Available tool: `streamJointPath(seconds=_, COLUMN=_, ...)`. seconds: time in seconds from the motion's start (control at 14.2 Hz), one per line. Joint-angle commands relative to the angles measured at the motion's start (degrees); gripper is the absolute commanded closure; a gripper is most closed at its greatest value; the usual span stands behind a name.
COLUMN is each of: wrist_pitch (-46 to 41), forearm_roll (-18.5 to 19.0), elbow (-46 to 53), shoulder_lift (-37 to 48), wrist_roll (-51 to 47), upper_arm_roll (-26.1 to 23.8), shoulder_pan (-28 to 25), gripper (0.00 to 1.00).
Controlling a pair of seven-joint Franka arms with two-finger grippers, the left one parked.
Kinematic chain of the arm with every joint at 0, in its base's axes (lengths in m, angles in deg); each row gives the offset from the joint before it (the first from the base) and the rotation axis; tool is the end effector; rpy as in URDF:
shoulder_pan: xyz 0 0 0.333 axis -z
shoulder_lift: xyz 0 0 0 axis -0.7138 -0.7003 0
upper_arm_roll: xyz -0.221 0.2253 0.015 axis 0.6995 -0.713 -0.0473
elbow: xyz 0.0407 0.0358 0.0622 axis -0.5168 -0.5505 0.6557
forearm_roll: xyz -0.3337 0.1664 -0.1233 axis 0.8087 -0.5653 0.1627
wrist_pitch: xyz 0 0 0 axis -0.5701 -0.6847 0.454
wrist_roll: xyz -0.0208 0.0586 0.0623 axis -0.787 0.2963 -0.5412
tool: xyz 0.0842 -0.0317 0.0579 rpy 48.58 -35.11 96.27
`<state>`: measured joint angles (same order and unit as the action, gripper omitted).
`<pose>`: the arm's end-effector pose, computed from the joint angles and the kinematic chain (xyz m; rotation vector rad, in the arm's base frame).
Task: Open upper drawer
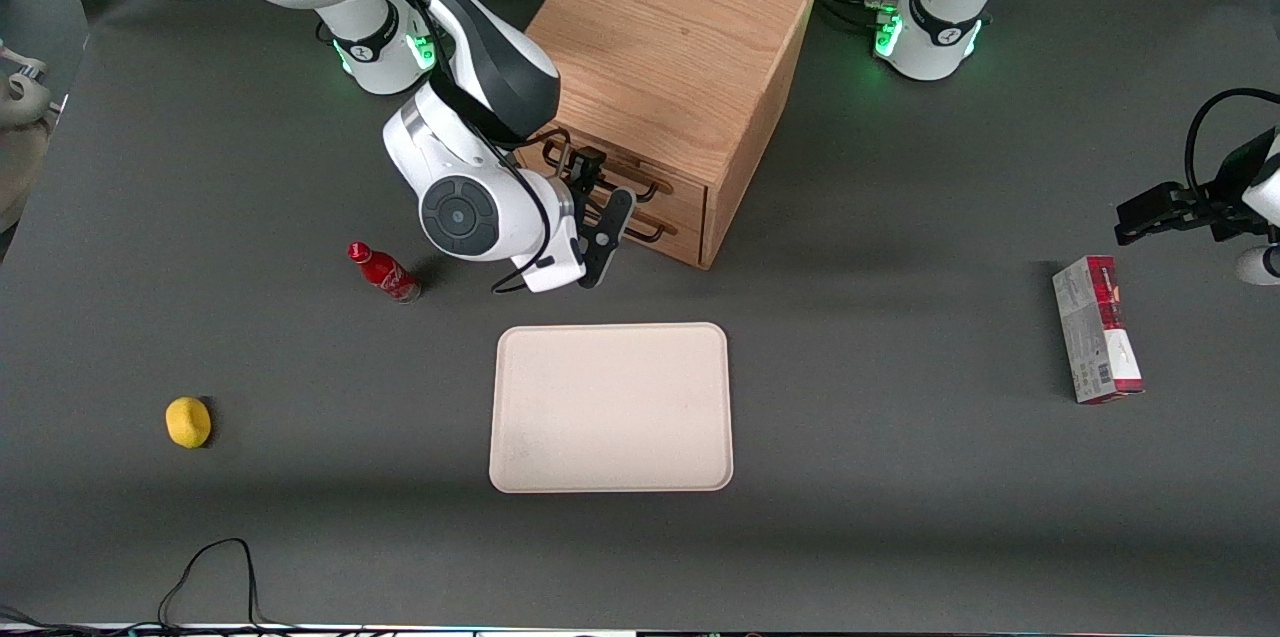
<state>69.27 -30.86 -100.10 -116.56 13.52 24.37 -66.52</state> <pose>0.5286 0.4042 0.3828 -2.3420 -1.3591 0.4341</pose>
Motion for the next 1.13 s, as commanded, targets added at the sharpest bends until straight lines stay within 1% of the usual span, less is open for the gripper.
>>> streamJointPath(seconds=0.0, wrist_pitch=2.1, forearm_roll=-0.7, elbow=-0.7, shoulder_lift=-1.0, wrist_roll=1.8, upper_arm_roll=0.8, shoulder_pan=-0.5, gripper=0.00)
streamJointPath(seconds=0.28, wrist_pitch=1.6, forearm_roll=-0.7, elbow=-0.7, shoulder_lift=-1.1, wrist_roll=1.8, upper_arm_roll=0.8, shoulder_pan=-0.6, gripper=0.00)
streamJointPath(seconds=0.42, wrist_pitch=1.5, forearm_roll=-0.7, elbow=-0.7, shoulder_lift=-1.1, wrist_roll=1.7, upper_arm_roll=0.8, shoulder_pan=-1.5, gripper=0.00)
streamJointPath(seconds=1.06, wrist_pitch=1.6, forearm_roll=-0.7, elbow=-0.3, shoulder_lift=-1.7, wrist_roll=1.8, upper_arm_roll=0.8, shoulder_pan=-1.4, gripper=0.00)
